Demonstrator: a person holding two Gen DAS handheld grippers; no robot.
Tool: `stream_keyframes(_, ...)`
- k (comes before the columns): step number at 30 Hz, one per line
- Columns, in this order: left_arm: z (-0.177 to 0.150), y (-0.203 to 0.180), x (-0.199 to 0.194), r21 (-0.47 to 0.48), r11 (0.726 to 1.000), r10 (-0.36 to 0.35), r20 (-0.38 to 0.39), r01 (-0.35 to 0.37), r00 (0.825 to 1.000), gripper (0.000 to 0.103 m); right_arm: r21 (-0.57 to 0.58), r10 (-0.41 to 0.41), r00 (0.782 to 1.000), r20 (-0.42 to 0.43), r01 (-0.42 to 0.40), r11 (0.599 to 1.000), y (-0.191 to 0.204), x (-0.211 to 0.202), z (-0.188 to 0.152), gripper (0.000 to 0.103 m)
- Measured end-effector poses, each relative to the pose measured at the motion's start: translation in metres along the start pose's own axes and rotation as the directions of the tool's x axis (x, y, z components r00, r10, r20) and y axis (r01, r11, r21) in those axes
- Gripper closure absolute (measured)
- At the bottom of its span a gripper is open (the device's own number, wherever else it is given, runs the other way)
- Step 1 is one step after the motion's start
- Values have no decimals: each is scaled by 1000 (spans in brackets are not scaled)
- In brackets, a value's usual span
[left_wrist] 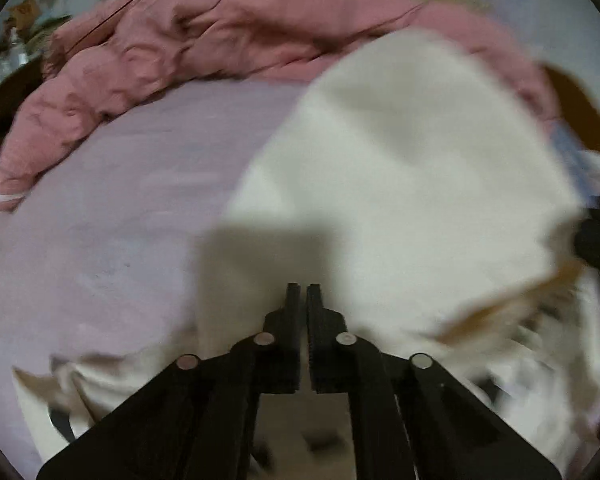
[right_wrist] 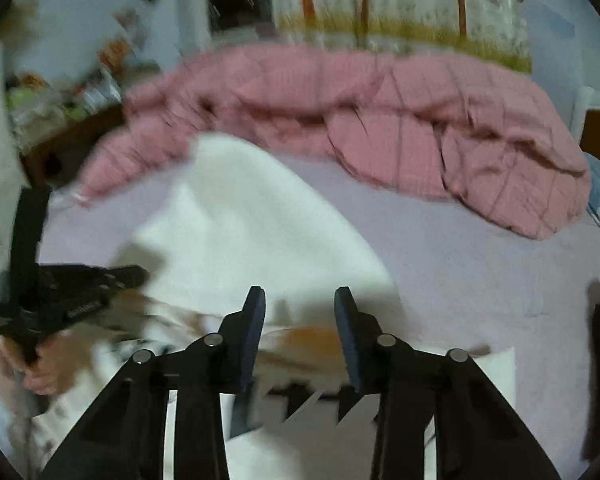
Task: Fold large clothes
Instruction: 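Open both tools and release the hood onto the folded hoodie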
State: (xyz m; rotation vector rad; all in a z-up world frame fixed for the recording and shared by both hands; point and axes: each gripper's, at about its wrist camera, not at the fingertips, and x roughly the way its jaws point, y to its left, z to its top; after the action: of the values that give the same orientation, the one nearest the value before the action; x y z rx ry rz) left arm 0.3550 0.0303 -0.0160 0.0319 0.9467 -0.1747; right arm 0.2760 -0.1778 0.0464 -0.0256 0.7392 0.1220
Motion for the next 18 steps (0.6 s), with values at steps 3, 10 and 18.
stream_keyframes(3,5,19,22,-90,996,-1,-5,1,1000,101,82,-81,992,-96,89,993,-26,52,14,68)
stream_keyframes(10,2,36,-2,-145,985,-76,92,89,993,88,244,-9,990,-143,45,969,-58,82,22,68)
stream_keyframes(18,8,67,-46,-215,973,-46,197,88,979,82,160,265,964,30,-266,951,23,4,60,40)
